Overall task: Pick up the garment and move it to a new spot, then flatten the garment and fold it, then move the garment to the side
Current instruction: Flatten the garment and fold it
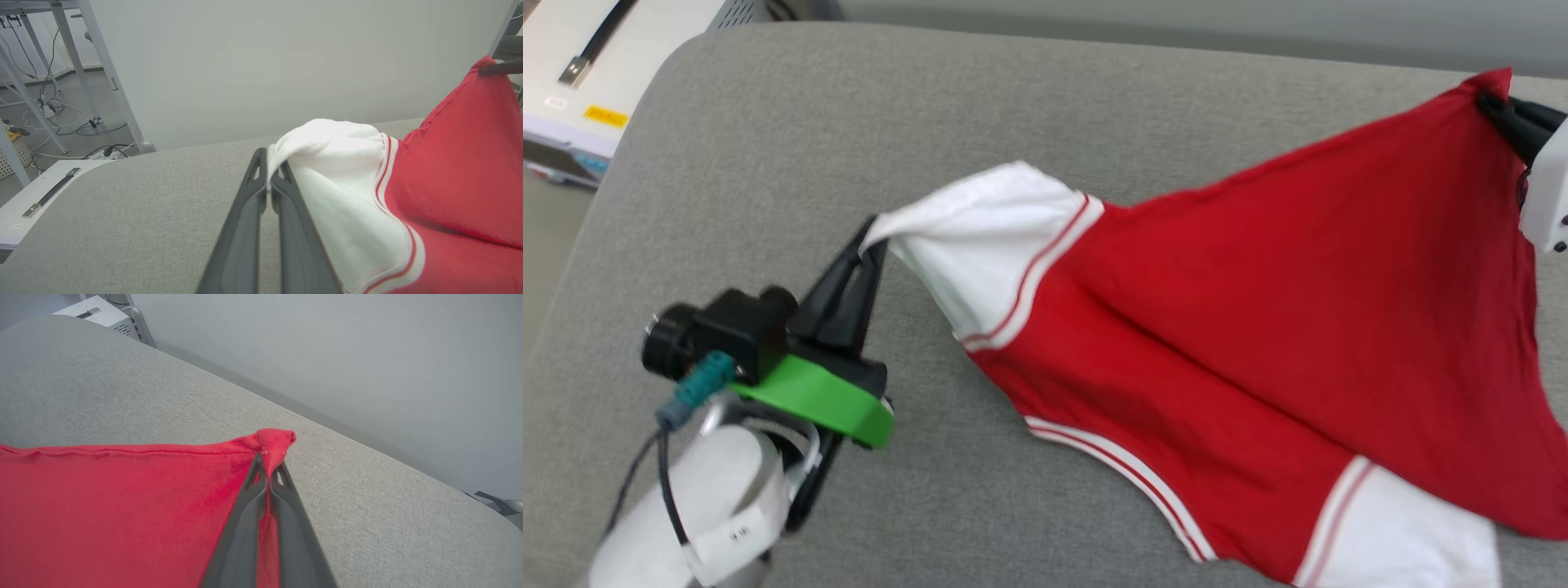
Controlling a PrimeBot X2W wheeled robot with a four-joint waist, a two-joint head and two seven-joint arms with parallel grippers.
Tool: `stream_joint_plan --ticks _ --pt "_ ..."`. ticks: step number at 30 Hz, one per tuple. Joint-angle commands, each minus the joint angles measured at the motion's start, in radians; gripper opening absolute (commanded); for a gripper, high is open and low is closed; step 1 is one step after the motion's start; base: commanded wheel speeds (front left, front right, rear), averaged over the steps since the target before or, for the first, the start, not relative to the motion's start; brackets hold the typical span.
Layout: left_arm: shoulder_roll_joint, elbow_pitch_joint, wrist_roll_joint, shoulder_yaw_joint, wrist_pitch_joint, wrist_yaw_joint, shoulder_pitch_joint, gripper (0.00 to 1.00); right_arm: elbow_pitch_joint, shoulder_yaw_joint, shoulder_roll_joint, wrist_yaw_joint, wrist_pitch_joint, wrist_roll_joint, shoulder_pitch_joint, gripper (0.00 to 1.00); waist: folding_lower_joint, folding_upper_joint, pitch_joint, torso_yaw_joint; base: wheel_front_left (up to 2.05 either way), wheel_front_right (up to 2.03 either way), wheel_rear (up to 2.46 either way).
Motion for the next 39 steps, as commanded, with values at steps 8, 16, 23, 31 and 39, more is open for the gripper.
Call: stream_joint_plan --ticks 8,16,23,31,39 --pt "0.063 -0.05 0.038 0.049 0.06 -0.021 -0.21 0.0 -0.085 -0.076 -0.01 -0.001 -0.159 -0.016 0.012 0.0 0.0 0.0 -0.096 -0.104 0.0 0.0 0.0" --pt "0.072 -0.032 0.058 0.065 0.119 -0.078 -0.448 0.0 -0.161 -0.21 0.009 -0.001 -0.175 -0.044 0.002 0.0 0.0 0.0 -0.109 -0.136 0.0 0.0 0.0" --pt "0.03 0.05 0.069 0.046 0.146 -0.139 -0.644 0.0 -0.198 -0.289 0.044 -0.001 -0.121 -0.094 -0.038 0.0 0.0 0.0 -0.069 -0.147 0.0 0.0 0.0" --pt "-0.031 0.207 0.084 0.035 0.157 -0.195 -0.908 0.0 -0.137 -0.339 0.106 -0.001 -0.068 -0.178 -0.2 0.0 0.0 0.0 0.052 -0.148 0.0 0.0 0.0" --pt "-0.058 0.365 0.137 0.004 0.173 -0.233 -1.232 0.0 0.013 -0.336 0.17 -0.001 -0.068 -0.269 -0.491 0.0 0.0 0.0 0.208 -0.155 0.0 0.0 0.0"
